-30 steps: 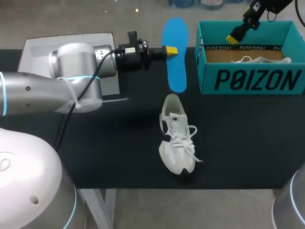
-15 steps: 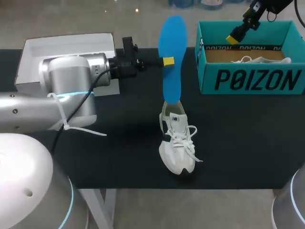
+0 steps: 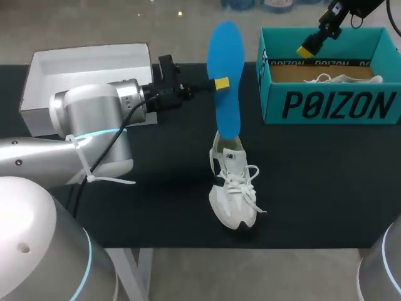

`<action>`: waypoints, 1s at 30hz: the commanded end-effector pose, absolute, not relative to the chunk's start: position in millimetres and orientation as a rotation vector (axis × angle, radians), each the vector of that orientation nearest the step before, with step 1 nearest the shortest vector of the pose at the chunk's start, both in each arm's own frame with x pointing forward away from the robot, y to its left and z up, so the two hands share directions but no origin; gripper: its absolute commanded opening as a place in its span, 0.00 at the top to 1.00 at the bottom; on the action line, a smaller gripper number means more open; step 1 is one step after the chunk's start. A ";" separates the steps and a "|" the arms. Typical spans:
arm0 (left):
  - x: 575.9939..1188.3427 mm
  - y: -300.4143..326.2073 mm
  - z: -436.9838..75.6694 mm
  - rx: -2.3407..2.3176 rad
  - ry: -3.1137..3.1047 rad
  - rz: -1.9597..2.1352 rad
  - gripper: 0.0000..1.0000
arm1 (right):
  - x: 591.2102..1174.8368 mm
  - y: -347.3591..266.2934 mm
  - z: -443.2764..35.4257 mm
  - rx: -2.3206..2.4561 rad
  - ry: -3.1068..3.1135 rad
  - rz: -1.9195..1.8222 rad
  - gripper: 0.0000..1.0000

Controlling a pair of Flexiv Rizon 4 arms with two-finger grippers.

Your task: Take the shoe out of the shoebox, open the shoe tongue, remove and reinsert the insole, then place the shoe into the shoebox

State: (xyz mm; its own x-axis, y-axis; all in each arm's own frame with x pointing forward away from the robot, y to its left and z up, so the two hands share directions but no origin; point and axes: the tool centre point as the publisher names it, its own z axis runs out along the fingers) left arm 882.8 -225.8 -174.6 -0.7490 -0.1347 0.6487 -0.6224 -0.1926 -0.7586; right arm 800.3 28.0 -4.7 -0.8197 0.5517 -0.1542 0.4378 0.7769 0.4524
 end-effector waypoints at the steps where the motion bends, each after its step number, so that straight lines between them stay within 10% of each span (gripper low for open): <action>1: 882.3 -226.7 -175.2 0.882 -1.735 2.010 1.00 | 801.8 28.8 -4.3 0.769 2.695 0.582 0.00; 30: 867.9 -203.7 -183.0 -0.304 -2.152 2.476 1.00 | 801.8 28.8 -4.3 0.769 2.695 0.582 0.00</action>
